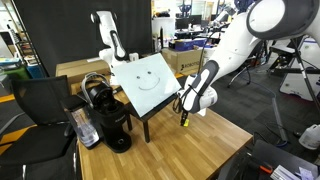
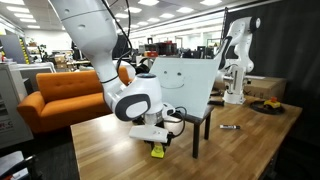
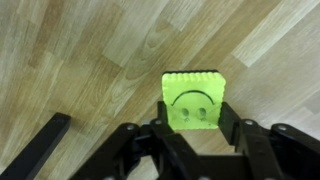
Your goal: Erase the drawing on the board
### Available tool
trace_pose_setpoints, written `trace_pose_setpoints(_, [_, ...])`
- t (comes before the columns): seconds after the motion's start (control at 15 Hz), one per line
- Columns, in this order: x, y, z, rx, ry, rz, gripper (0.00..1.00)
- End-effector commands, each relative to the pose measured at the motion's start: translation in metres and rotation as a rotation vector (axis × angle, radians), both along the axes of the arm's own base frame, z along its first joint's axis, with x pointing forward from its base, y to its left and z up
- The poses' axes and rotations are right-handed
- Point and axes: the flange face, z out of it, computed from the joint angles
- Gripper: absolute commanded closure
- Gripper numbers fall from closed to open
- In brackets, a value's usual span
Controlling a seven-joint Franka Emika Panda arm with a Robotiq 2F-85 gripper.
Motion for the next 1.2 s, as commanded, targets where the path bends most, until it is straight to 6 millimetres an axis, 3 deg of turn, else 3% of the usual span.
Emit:
trace_pose_setpoints(0.0, [-0.027, 0.01, 0.026, -0.013, -0.031, -0.01, 0.73])
trace_pose_setpoints(0.53, [-0.077, 0.022, 0.081, 0.004, -0.07, -0.164, 0.73])
trace_pose_setpoints(1.13, [-0.08, 0.012, 0.115, 0.079, -0.13, -0.415, 0.73])
